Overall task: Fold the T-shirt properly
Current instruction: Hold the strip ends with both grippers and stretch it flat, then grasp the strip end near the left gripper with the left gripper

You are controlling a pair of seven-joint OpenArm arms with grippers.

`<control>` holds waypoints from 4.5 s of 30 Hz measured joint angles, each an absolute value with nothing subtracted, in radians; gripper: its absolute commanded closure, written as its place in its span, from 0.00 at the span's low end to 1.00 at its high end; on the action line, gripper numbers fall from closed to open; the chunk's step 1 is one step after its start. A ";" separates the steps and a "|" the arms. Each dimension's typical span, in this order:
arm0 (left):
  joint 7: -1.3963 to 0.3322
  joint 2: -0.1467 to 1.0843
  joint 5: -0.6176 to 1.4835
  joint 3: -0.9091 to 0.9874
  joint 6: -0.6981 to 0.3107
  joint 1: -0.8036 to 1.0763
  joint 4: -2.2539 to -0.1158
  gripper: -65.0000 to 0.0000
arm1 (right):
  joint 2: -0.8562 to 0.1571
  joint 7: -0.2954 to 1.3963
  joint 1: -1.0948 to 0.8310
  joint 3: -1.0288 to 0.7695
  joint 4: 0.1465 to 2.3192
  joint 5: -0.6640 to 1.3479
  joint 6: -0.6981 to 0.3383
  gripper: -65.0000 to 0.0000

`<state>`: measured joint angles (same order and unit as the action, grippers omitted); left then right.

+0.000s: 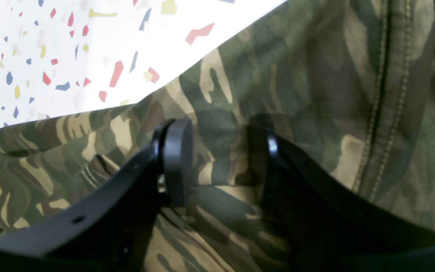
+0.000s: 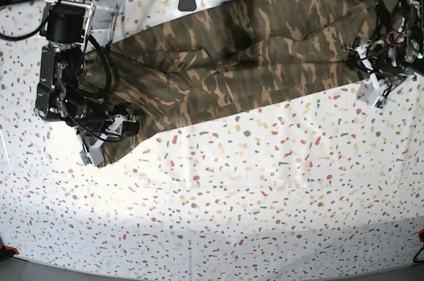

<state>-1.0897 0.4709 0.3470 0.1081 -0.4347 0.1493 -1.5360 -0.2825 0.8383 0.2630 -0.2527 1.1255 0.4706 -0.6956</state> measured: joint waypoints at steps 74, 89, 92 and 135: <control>-0.977 0.405 0.154 0.090 -0.392 -0.263 -1.388 0.57 | -0.282 0.826 0.376 -0.253 1.121 0.406 -0.693 0.61; -1.065 0.660 0.310 0.089 -0.355 -0.260 -1.477 0.56 | -0.291 1.044 0.358 -0.253 1.241 0.807 -0.694 0.61; -1.061 0.690 0.477 0.088 -0.382 -0.264 -1.379 0.56 | -0.294 1.013 0.350 -0.253 1.330 0.809 -0.693 0.61; -1.156 0.682 0.987 0.091 -0.691 -0.260 -0.838 0.97 | -0.279 1.033 -0.050 -0.297 1.820 0.765 -0.693 0.61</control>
<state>-1.1561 0.6819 0.9874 0.0906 -0.6914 -0.2600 -0.8383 -0.2794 1.0332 -0.0502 -0.2970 1.8198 0.7654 -0.6933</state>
